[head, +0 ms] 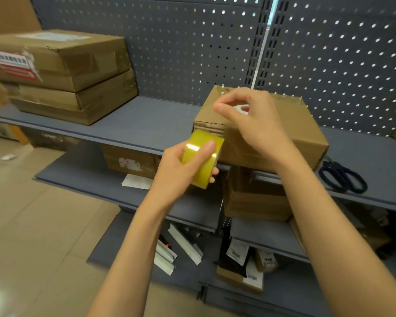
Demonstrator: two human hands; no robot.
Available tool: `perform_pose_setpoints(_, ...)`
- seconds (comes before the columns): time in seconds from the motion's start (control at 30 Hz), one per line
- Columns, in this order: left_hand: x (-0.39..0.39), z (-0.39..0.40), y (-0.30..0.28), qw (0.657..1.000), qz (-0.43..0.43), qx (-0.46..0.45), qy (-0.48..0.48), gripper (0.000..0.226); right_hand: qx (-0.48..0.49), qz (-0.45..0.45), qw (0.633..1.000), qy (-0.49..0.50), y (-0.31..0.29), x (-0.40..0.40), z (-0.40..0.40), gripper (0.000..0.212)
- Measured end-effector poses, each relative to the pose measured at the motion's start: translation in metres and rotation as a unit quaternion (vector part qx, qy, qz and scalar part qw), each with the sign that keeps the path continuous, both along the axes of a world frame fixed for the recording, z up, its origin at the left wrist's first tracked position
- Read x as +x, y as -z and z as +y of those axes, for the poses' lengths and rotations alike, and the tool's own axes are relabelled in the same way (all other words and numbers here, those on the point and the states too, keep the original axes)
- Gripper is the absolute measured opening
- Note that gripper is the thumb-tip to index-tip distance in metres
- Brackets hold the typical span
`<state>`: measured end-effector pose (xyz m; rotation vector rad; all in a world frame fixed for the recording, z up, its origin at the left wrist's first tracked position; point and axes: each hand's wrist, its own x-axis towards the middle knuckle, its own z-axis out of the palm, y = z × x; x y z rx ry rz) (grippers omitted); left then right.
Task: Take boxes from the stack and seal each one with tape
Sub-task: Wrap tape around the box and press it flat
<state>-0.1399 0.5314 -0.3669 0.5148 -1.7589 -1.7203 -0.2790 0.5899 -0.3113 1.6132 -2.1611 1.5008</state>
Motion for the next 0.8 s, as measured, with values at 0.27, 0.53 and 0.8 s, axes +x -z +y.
perform_pose_setpoints(0.27,0.013,-0.001,0.018,0.998,-0.031,0.041,-0.024,0.018,0.036,0.109,0.992,0.05,-0.012,-0.005,-0.005,0.005)
perform_pose_setpoints(0.53,0.008,0.007,0.008,0.989,-0.032,0.138,-0.047,0.027,0.103,0.087,0.99,0.048,-0.018,-0.014,-0.035,0.007)
perform_pose_setpoints(0.8,-0.001,-0.003,0.0,0.989,-0.048,0.134,-0.038,0.023,0.11,0.068,0.989,0.075,-0.005,-0.028,-0.055,0.008)
